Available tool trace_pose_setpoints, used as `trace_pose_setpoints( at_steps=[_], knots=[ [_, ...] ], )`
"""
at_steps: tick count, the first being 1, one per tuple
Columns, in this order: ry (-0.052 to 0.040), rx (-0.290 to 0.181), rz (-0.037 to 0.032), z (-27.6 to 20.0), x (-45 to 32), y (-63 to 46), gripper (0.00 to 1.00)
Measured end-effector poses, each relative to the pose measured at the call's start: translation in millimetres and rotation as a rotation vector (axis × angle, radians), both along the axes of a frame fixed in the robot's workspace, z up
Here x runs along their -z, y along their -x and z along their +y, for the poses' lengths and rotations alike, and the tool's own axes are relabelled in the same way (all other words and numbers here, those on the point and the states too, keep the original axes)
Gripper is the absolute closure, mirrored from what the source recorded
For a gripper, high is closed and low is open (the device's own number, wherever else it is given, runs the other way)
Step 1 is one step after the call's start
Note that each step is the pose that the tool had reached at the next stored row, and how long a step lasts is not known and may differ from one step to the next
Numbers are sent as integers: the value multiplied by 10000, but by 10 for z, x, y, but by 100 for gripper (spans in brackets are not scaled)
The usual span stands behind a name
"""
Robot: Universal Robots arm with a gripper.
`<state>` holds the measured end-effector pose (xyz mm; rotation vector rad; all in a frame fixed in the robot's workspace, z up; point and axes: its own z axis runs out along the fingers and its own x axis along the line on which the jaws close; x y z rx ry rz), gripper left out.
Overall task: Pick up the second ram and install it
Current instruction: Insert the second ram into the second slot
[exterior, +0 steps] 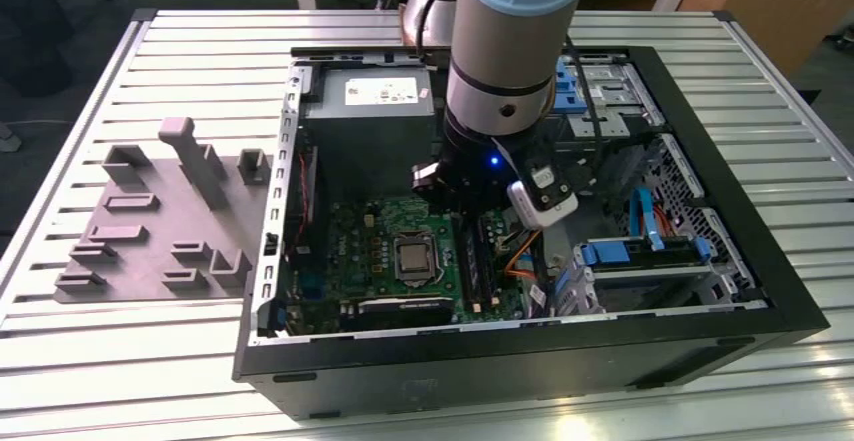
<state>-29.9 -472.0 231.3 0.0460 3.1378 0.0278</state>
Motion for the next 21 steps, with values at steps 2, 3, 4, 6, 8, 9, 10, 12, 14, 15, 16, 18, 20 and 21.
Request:
trace_pose_setpoints(
  at_steps=[2, 3, 4, 6, 8, 9, 10, 12, 14, 15, 16, 18, 20, 21],
  knots=[
    [0, 3, 3, 0, 0, 0, 86],
    [-1, 4, 4, 0, 0, 0, 86],
    [-1, 4, 4, 0, 1, 0, 86],
    [-3, 3, 3, -8, 5, 0, 86],
    [-2, 4, 4, -16, 11, 0, 86],
    [-3, 4, 3, -19, 19, 0, 86],
    [-3, 6, 3, -21, 28, 0, 86],
    [-2, 12, 4, -23, 46, 0, 86],
    [0, 25, 4, -27, 59, 0, 86],
    [1, 31, 5, -29, 64, 0, 86],
    [-1, 37, 4, -31, 68, 0, 86],
    [-2, 48, 5, -34, 76, 0, 86],
    [-2, 55, 5, -36, 89, 0, 86],
    [-2, 59, 5, -36, 98, 0, 86]
  ],
)
